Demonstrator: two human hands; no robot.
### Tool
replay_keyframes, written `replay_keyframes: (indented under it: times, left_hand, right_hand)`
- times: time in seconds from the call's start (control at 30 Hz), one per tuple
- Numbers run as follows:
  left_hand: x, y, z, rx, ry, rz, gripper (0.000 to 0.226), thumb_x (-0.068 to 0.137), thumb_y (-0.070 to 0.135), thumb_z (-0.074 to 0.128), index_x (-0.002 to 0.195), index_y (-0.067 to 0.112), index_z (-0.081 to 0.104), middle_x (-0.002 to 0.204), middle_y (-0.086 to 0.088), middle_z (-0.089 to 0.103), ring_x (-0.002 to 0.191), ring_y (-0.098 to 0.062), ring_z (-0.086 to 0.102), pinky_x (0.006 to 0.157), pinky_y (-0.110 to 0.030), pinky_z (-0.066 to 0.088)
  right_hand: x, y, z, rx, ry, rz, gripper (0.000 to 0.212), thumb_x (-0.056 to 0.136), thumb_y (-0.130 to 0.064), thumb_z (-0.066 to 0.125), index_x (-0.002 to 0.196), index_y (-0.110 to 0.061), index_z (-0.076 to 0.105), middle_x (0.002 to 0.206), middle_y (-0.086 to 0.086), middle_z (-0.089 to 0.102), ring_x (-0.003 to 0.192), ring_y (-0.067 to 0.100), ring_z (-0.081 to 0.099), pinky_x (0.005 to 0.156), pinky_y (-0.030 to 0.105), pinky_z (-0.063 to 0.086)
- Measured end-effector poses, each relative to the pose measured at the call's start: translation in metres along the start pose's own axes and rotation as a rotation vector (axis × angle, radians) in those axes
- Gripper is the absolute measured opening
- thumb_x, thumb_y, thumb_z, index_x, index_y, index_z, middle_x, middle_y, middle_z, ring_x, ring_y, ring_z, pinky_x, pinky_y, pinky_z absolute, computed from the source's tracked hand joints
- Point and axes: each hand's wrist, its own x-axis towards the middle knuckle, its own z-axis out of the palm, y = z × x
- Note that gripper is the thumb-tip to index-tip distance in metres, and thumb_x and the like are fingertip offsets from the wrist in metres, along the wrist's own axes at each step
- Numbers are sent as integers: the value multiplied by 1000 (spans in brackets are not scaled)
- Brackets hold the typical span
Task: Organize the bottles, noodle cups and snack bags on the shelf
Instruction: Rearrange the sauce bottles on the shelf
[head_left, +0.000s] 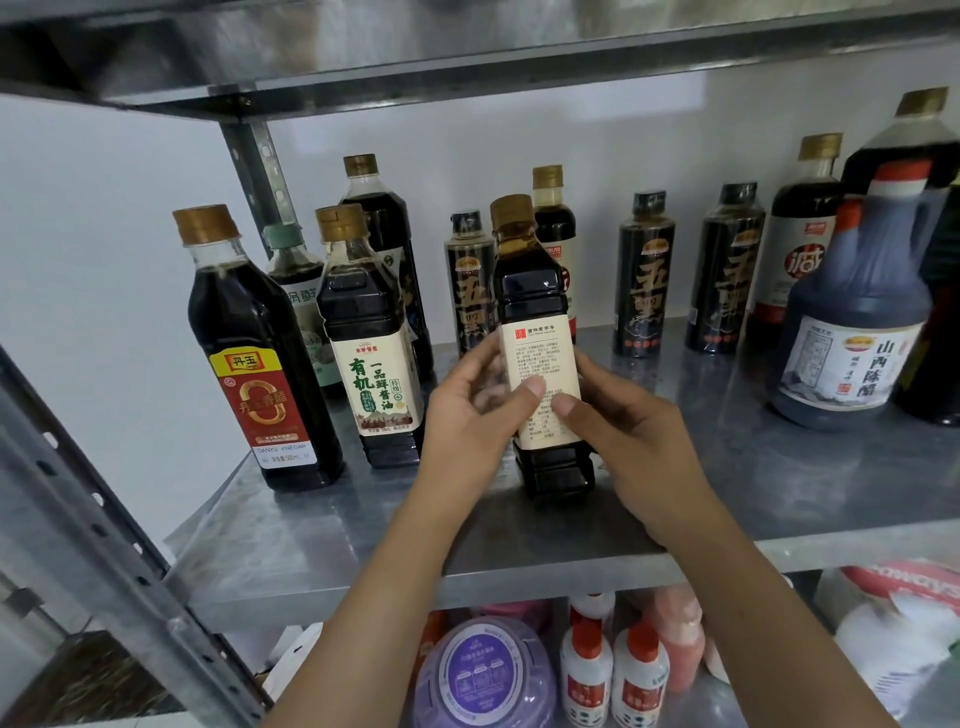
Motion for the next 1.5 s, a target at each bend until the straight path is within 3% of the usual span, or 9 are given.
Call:
replay_keyframes:
  times: [0.13, 0.43, 0.6, 0.77, 0.97, 1.13, 1.27, 1.4, 1.5]
  left_hand:
    - [2, -2, 1, 5, -2, 7, 65, 78, 24, 72, 140, 17, 53, 125, -9, 68, 113, -25, 68, 99, -47, 54]
    - [2, -6, 0, 30, -22, 27, 66, 79, 26, 71, 142, 19, 52, 124, 2, 70, 114, -17, 67, 101, -43, 54]
    - [0, -3, 1, -3, -25, 37, 68, 86, 33, 72, 146, 13, 48, 127, 0, 68, 116, -12, 65, 103, -39, 52]
    - [0, -2, 1, -15, -3, 40, 63, 89, 37, 58, 145, 11, 48, 121, 7, 69, 112, -3, 65, 85, -16, 54]
    - [1, -2, 1, 8, 6, 43, 43, 102, 16, 49, 144, 8, 49, 111, 15, 69, 102, 6, 67, 78, -11, 52]
    - [0, -2, 2, 2, 4, 50, 43, 102, 15, 50, 144, 8, 49, 109, 16, 70, 103, 6, 66, 78, -11, 51]
    - [-1, 0, 3, -18, -4, 58, 45, 99, 17, 53, 144, 9, 49, 113, 16, 69, 106, 4, 66, 81, -12, 52]
    - [-3, -1, 2, -30, -34, 52, 67, 83, 32, 64, 145, 13, 48, 127, 3, 67, 114, -7, 66, 93, -26, 56]
    - [-2, -3, 1, -24, -49, 30, 77, 77, 33, 73, 147, 17, 46, 129, 1, 67, 119, -15, 65, 95, -35, 57]
  right_hand:
    - [2, -1, 0, -10, 5, 3, 46, 94, -6, 61, 130, -34, 58, 121, -14, 71, 117, 6, 65, 96, 24, 54]
    - [-1, -1, 0, -1, -13, -10, 46, 86, -18, 63, 128, -34, 58, 119, -16, 72, 116, 5, 65, 89, 18, 53]
    - [-2, -2, 2, -61, -5, -11, 43, 92, -16, 60, 130, -36, 56, 119, -19, 71, 116, 3, 64, 89, 18, 53]
    - [-1, -10, 4, -96, 1, 68, 32, 92, -51, 37, 119, -51, 55, 105, -34, 69, 106, -11, 63, 85, 13, 49]
    - [1, -6, 3, -98, 9, 114, 43, 92, -63, 26, 122, -56, 56, 113, -29, 69, 117, -2, 62, 104, 29, 44]
    - [0, -7, 3, -95, 3, 101, 50, 91, -63, 24, 127, -50, 55, 119, -24, 69, 118, 0, 62, 102, 28, 44]
    - [1, -4, 2, -100, 8, 110, 55, 91, -65, 22, 132, -48, 55, 123, -18, 69, 120, 4, 62, 109, 36, 43]
    - [0, -4, 2, -105, 15, 115, 53, 91, -66, 23, 130, -51, 56, 123, -17, 69, 119, 5, 62, 110, 40, 43]
    - [1, -5, 1, -90, 12, 100, 41, 95, -56, 30, 124, -50, 58, 119, -19, 71, 115, 5, 64, 102, 33, 48]
